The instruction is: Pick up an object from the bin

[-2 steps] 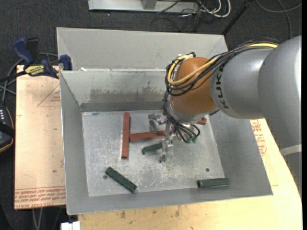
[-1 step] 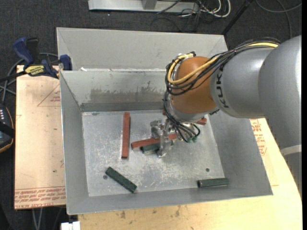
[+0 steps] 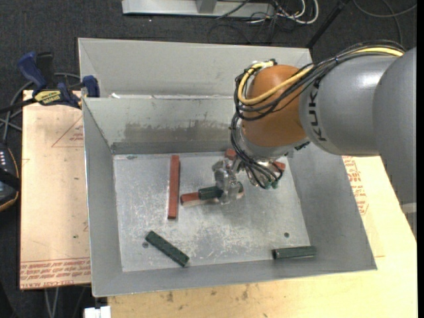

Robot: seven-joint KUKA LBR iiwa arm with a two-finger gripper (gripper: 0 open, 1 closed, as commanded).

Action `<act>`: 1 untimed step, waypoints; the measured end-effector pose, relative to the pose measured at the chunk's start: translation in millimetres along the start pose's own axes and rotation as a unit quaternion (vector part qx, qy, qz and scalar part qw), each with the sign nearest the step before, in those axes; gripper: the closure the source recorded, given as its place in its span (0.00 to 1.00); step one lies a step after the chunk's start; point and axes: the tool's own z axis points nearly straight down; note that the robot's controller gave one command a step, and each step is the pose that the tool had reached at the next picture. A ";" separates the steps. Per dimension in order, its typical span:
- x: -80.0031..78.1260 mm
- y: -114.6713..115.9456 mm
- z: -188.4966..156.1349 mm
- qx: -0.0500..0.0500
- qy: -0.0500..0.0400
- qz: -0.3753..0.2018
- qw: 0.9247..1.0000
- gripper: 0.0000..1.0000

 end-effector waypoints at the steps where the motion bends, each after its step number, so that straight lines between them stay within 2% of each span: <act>1: -0.9 0.0 -9.5 0.000 0.001 0.001 1.000 1.00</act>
Offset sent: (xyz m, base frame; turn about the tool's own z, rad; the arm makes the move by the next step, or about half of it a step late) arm -0.0001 0.0000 0.0090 0.0000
